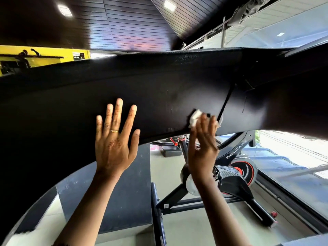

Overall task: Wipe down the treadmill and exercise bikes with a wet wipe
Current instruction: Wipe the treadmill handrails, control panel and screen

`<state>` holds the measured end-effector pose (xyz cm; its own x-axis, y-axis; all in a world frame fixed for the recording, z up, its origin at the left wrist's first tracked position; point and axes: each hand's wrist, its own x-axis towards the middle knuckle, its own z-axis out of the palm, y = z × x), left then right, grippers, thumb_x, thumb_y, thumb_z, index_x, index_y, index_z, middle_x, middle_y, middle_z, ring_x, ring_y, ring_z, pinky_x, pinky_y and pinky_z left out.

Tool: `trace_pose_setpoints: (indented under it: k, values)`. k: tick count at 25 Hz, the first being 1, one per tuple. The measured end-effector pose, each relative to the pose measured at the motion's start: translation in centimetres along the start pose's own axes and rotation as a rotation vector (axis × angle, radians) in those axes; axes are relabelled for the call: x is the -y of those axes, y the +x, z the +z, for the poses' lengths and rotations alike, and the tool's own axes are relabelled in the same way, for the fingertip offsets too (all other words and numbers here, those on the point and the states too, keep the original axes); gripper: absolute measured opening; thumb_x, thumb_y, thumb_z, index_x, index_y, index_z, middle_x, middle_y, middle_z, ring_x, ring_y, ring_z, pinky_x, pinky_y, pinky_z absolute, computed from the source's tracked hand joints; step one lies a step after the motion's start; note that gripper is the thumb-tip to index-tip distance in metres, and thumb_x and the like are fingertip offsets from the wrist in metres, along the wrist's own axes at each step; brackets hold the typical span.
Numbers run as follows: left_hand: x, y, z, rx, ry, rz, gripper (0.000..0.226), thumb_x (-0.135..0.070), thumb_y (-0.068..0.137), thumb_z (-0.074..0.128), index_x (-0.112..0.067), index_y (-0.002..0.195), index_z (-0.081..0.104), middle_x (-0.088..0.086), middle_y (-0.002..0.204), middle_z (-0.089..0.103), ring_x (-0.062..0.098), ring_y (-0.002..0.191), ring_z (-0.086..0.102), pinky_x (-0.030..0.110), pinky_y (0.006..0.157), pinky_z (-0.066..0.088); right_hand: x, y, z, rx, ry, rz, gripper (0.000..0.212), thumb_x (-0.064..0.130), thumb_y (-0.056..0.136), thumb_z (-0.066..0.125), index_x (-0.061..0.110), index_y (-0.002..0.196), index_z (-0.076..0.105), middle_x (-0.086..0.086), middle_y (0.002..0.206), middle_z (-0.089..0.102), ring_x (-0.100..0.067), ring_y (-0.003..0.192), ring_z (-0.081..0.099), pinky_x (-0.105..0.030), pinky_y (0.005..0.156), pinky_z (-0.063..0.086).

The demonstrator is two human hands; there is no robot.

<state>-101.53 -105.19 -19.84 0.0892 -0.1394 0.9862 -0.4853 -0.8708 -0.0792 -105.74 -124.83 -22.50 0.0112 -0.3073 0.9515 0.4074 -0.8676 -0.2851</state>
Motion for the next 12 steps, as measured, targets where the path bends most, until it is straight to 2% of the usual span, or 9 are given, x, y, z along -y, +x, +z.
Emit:
trace_pose_setpoints:
  k: [1,3,5,6,8,9,10,11,12]
  values:
    - [-0.1,0.0,0.0,-0.002,-0.001,-0.005,0.052,-0.035,0.098,0.034,-0.016,0.146,0.031,0.013,0.152,0.022,0.03,0.141,0.019,0.041,0.117,0.004,1.2,-1.2,0.4,0.049,0.005,-0.029,0.031,0.008,0.093,0.054,-0.002,0.122,0.06,-0.014,0.137,0.048,-0.029,0.137,0.035,-0.046,0.112,0.03]
    - [-0.1,0.0,0.0,-0.004,-0.002,-0.014,0.052,-0.035,0.098,0.033,-0.016,0.146,0.031,0.013,0.152,0.022,0.031,0.141,0.019,0.041,0.116,0.005,3.7,-2.0,1.5,0.212,0.048,-0.275,0.03,0.01,0.095,0.052,-0.002,0.12,0.061,-0.015,0.134,0.052,-0.031,0.135,0.037,-0.045,0.112,0.032]
    - [0.0,-0.1,0.0,-0.002,-0.002,-0.007,0.051,-0.035,0.098,0.032,-0.016,0.146,0.031,0.013,0.152,0.022,0.03,0.141,0.019,0.041,0.116,0.005,3.4,1.0,1.9,0.246,-0.02,-0.448,0.032,0.011,0.098,0.046,-0.004,0.121,0.06,-0.019,0.132,0.055,-0.035,0.132,0.04,-0.046,0.109,0.035]
    - [0.1,-0.2,-0.1,-0.003,-0.002,-0.002,0.051,-0.035,0.098,0.032,-0.017,0.146,0.03,0.012,0.152,0.022,0.03,0.141,0.02,0.041,0.116,0.005,2.6,2.8,1.8,0.204,-0.047,-0.399,0.033,0.011,0.098,0.043,-0.005,0.123,0.058,-0.02,0.133,0.053,-0.036,0.133,0.038,-0.047,0.109,0.035]
    - [0.1,-0.1,0.0,-0.003,0.0,0.001,0.051,-0.036,0.098,0.032,-0.017,0.146,0.03,0.012,0.152,0.021,0.03,0.141,0.02,0.041,0.116,0.006,1.1,4.4,0.8,0.052,-0.003,-0.09,0.034,0.012,0.098,0.044,-0.005,0.126,0.055,-0.021,0.138,0.047,-0.036,0.136,0.033,-0.046,0.113,0.029]
    - [0.1,0.0,0.0,0.0,-0.002,-0.003,0.051,-0.036,0.098,0.032,-0.017,0.146,0.029,0.011,0.152,0.02,0.029,0.141,0.02,0.041,0.116,0.005,1.0,3.5,0.4,0.016,0.021,0.008,0.035,0.011,0.098,0.045,-0.005,0.127,0.053,-0.021,0.14,0.044,-0.037,0.137,0.031,-0.048,0.114,0.027]
    - [0.1,0.0,0.0,0.002,-0.007,-0.007,0.052,-0.036,0.098,0.032,-0.018,0.146,0.029,0.01,0.152,0.019,0.029,0.141,0.02,0.041,0.116,0.005,1.5,2.0,0.5,0.043,0.019,0.021,0.035,0.01,0.097,0.045,-0.004,0.129,0.052,-0.021,0.141,0.042,-0.039,0.137,0.03,-0.05,0.114,0.025]
    - [0.1,0.0,0.0,0.002,-0.01,-0.007,0.052,-0.036,0.098,0.032,-0.018,0.146,0.029,0.009,0.152,0.018,0.029,0.141,0.02,0.04,0.117,0.005,2.7,0.1,1.0,0.121,0.0,-0.066,0.036,0.008,0.096,0.046,-0.004,0.13,0.052,-0.02,0.142,0.041,-0.04,0.137,0.029,-0.052,0.114,0.024]
    - [0.0,0.1,-0.1,0.003,-0.012,-0.003,0.052,-0.036,0.098,0.033,-0.018,0.146,0.03,0.009,0.152,0.018,0.029,0.141,0.02,0.04,0.116,0.005,3.9,-1.1,1.6,0.238,-0.008,-0.233,0.036,0.006,0.095,0.046,-0.003,0.129,0.052,-0.02,0.141,0.042,-0.04,0.137,0.03,-0.052,0.113,0.024]
